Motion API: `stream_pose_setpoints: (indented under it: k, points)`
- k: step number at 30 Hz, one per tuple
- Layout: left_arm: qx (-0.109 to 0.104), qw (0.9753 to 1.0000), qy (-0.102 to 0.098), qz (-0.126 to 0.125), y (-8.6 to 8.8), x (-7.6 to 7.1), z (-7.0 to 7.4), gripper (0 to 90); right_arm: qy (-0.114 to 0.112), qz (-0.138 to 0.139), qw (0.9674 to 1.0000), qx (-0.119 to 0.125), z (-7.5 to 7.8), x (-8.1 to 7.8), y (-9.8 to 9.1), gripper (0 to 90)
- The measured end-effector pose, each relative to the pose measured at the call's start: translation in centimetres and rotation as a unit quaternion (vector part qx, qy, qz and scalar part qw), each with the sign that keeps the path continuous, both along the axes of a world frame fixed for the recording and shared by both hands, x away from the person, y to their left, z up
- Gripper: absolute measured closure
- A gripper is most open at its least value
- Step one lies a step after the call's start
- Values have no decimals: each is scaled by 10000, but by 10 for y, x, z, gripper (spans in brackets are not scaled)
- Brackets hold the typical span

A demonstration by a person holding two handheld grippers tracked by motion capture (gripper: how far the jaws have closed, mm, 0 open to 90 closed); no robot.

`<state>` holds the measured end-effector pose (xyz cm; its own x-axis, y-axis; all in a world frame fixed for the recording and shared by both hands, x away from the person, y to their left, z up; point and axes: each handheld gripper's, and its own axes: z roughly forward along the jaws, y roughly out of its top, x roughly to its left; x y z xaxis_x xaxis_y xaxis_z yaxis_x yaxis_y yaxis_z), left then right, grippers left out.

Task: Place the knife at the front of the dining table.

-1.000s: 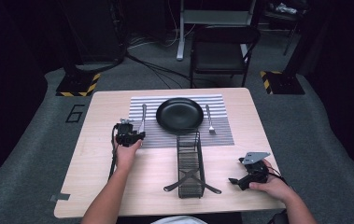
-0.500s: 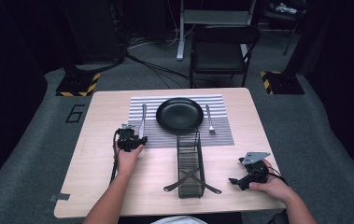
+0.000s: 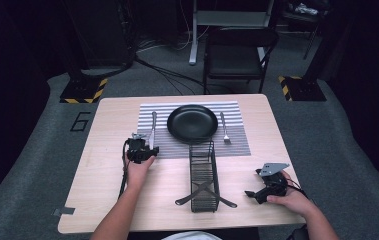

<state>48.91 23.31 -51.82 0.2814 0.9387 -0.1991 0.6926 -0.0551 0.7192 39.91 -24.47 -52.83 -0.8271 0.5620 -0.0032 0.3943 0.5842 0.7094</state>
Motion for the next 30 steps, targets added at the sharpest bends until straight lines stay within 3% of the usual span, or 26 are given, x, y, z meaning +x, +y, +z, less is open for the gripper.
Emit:
stream_pose_setpoints:
  k: [8, 14, 20, 30]
  points:
    - [-31, 10000, -45, 1, 2, -4, 8, 511, 1, 5, 10000, -2, 0, 0, 0, 0]
    - [-56, 9996, -261, 19, 3, -9, 22, 512, -1, 4, 10000, 1, 0, 0, 0, 0]
    - [-17, 9987, -474, -180, 3, -18, 46, 514, 2, 0, 10000, 0, 0, 0, 0, 0]
    - [-12, 9968, -645, -473, 6, -41, 64, 503, 0, 10, 10000, -5, 0, 0, 0, 0]
